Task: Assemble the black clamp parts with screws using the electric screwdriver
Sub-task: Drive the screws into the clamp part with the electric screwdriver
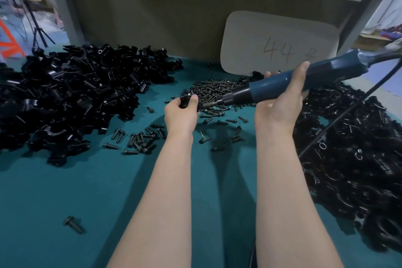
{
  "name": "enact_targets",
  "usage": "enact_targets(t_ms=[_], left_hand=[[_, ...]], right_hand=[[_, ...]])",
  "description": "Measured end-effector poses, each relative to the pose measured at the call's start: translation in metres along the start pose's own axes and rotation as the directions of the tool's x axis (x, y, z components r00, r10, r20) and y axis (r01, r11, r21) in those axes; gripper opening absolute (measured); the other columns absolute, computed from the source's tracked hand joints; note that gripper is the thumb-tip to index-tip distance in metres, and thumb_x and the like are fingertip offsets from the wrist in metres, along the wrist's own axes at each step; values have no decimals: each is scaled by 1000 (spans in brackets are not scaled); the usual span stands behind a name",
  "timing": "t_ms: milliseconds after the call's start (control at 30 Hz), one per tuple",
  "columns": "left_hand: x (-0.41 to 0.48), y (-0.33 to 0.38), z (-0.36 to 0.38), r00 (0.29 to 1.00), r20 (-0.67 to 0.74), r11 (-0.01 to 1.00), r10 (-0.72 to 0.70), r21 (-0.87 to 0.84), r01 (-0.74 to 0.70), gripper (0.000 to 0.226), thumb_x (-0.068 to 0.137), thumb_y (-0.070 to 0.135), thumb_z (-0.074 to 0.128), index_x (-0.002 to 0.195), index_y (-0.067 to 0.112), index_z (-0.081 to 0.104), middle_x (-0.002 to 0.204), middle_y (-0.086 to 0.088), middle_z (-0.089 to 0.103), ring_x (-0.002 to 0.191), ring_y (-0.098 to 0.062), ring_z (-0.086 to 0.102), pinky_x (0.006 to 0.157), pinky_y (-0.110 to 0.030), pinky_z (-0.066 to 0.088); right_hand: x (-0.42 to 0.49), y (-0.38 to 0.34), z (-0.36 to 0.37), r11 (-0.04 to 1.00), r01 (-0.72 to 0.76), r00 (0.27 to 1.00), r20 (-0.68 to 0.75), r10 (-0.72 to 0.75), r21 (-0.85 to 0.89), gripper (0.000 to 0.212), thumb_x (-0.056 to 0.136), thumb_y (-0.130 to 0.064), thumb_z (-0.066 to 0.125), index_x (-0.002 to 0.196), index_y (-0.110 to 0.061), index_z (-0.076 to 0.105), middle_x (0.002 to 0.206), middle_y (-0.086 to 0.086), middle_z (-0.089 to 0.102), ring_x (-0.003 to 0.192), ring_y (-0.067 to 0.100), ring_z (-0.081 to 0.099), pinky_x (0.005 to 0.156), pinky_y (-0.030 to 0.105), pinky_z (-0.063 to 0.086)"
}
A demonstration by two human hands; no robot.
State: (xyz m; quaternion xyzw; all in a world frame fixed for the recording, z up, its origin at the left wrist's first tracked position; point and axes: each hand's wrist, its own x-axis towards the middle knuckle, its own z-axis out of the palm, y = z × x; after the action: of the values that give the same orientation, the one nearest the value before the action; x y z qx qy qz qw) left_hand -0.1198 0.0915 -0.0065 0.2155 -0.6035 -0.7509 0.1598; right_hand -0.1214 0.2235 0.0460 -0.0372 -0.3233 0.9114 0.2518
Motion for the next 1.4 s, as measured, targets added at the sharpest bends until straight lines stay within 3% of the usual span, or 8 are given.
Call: enact_targets(t_ms=[100, 200, 333, 500, 633, 900, 1133, 1400], left_hand=[[3, -4, 2, 996, -57, 991, 67, 117, -60, 16, 94, 31, 61, 97, 16, 61, 101, -8, 67, 98, -30, 66, 89, -40, 54], [7, -6, 1, 992, -102, 989, 81, 135, -67, 22, 94, 35, 59, 103, 16, 62, 103, -6, 68, 96, -27, 67, 82, -35, 54], [8, -8, 2, 994, -102, 996, 39, 90, -30, 34, 93, 35, 60, 117, 11, 61, 110, -5, 66, 100, -27, 66, 92, -40, 53], [6, -9, 4, 995, -92, 999, 30, 43, -26, 13, 93, 32, 61, 90, 19, 59, 96, -1, 65, 96, -27, 67, 92, -40, 54], [7, -9, 4, 995, -101, 1000, 22, 2, -22, 21, 93, 30, 62, 74, 27, 53, 84, 3, 62, 93, -28, 68, 91, -41, 54], [8, -9, 3, 996, -92, 1000, 9, -27, -11, 14, 93, 32, 62, 90, 18, 62, 94, -4, 66, 92, -28, 66, 91, -43, 54], [8, -9, 4, 996, -93, 999, 1, -54, -6, 22, 93, 30, 63, 74, 21, 55, 78, 1, 62, 77, -24, 62, 90, -43, 55], [8, -9, 3, 994, -106, 999, -3, -41, -1, 20, 92, 33, 63, 94, 12, 62, 88, -1, 65, 88, -26, 67, 91, -43, 55]], right_hand=[[-5, -1, 5, 1000, -24, 998, 62, 25, -8, 54, 95, -34, 54, 140, -20, 27, 91, 0, 56, 87, 16, 61, 84, 26, 52], [-9, 3, 8, 999, -11, 998, 66, 13, -34, 54, 96, -33, 54, 142, -21, 27, 100, 0, 56, 87, 14, 61, 74, 21, 51], [-10, 5, 9, 998, 9, 998, 57, -6, -59, 53, 96, -31, 53, 142, -20, 28, 105, 1, 55, 82, 11, 63, 71, 19, 52], [-9, 6, 7, 997, 15, 997, 74, -10, -69, 53, 97, -30, 52, 143, -20, 27, 107, 0, 55, 82, 11, 63, 72, 18, 51], [-12, 6, 9, 998, 21, 997, 71, -17, -58, 58, 96, -30, 53, 145, -19, 25, 110, -1, 54, 83, 9, 63, 74, 18, 51], [-15, 5, 13, 997, 28, 997, 69, -23, -71, 57, 97, -30, 52, 146, -19, 24, 101, -4, 56, 82, 10, 63, 74, 19, 51], [-17, 3, 15, 996, 23, 997, 80, -16, -84, 55, 97, -29, 51, 144, -19, 25, 104, -1, 56, 87, 13, 61, 82, 24, 51], [-18, 6, 16, 996, 24, 996, 83, -16, -90, 54, 97, -30, 51, 143, -20, 25, 102, -2, 57, 88, 14, 61, 86, 25, 51]])
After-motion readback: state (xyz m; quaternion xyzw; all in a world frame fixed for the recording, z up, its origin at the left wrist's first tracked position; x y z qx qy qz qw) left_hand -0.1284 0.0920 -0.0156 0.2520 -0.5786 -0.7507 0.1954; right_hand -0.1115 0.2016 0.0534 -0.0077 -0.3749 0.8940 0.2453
